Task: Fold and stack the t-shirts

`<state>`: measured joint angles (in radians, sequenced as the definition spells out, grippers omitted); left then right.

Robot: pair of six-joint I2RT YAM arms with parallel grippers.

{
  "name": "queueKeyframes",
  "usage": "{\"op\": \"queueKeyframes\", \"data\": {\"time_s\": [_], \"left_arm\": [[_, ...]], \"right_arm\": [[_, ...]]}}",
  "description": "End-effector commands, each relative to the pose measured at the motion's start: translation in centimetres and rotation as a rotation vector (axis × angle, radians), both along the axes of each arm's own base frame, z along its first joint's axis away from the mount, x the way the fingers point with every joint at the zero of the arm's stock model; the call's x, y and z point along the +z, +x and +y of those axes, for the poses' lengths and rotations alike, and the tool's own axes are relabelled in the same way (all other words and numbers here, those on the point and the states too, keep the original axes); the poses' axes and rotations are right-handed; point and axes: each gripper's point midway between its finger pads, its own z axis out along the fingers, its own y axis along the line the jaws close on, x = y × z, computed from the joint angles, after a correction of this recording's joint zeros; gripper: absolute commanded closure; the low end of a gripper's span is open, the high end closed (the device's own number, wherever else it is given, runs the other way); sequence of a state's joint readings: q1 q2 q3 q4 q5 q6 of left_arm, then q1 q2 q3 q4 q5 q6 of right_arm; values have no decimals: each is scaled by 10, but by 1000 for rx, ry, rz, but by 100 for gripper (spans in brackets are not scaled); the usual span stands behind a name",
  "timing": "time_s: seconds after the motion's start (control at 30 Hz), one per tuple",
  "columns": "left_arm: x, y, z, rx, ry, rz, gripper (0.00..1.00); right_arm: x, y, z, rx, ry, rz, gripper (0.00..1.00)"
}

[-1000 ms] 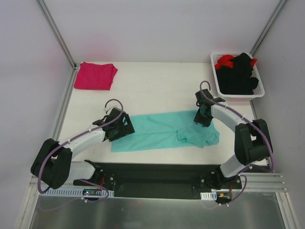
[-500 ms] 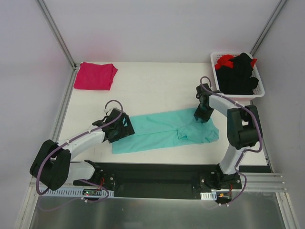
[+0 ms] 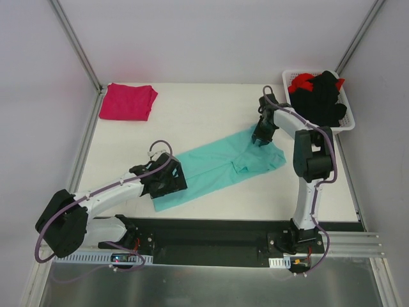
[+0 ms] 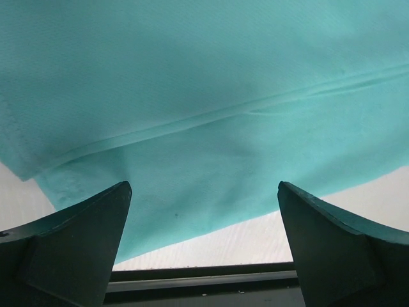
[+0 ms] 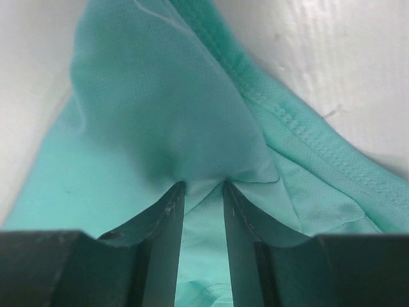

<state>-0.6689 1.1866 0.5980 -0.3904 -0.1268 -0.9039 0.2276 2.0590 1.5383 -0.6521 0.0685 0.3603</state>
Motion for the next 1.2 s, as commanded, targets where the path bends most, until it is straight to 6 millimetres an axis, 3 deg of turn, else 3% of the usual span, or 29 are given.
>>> {"op": "queueKeyframes", "data": {"time_s": [0.0,0.17,0.33,0.57,0.67,0.8,1.0,1.1,1.17], "left_arm": [[11,2,-15,16,13,-10,1],[17,1,-32,-23,27,-10,1],[33,4,-35,-37,40,-34,1],[84,20,-27,-37,72,-146,1],[95,25,-24,-44,85,-177,1],[91,28,-17,-40,115,-164,1],[81,33,-7,-24,149,-141,1],[76,43,-1,-30,148,-137,1],[75,52,-2,-65,141,-149,1]], "right_arm": [[15,7,32,108,92,2,66],[28,16,41,161,86,-33,66],[57,17,38,190,76,-80,63],[109,5,36,196,89,-164,60],[119,-2,38,198,109,-182,61],[122,-11,42,213,122,-194,61],[94,-14,47,239,141,-166,63],[83,-20,70,285,250,-155,63],[91,-26,88,325,308,-179,63]]}}
